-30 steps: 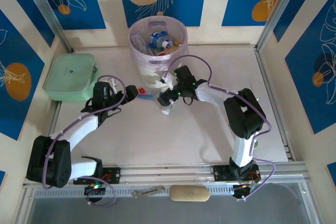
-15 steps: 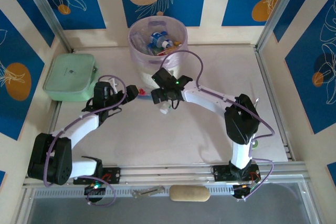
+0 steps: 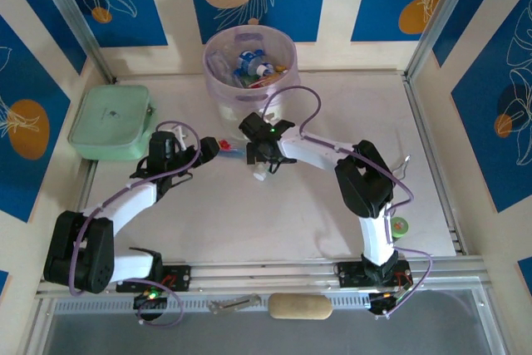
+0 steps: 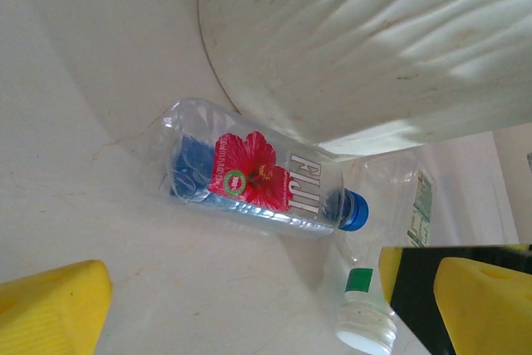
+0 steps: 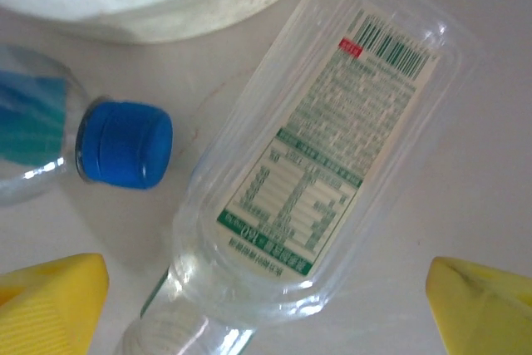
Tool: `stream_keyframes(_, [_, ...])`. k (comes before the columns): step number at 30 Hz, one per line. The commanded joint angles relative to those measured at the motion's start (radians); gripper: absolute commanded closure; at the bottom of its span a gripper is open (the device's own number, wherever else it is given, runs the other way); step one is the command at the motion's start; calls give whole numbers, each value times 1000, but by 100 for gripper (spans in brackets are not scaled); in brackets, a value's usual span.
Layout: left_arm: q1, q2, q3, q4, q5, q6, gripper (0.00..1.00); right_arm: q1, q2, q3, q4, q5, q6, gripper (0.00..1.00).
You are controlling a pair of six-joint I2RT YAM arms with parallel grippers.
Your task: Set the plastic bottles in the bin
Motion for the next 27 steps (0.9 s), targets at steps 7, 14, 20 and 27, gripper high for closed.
stream_keyframes(7, [11, -21, -15, 0, 11, 25, 1, -52, 62, -8, 74, -16, 41, 3])
stream_keyframes(14, [12, -24, -17, -5, 8, 23, 1, -66, 106, 11, 101, 8, 8, 10])
stream_keyframes(20, [11, -33, -21, -16, 3, 26, 1, -78, 147, 14, 94, -6, -4, 19])
stream_keyframes(27, [11, -34, -21, -16, 0, 26, 1, -80, 119, -20, 112, 9, -24, 33])
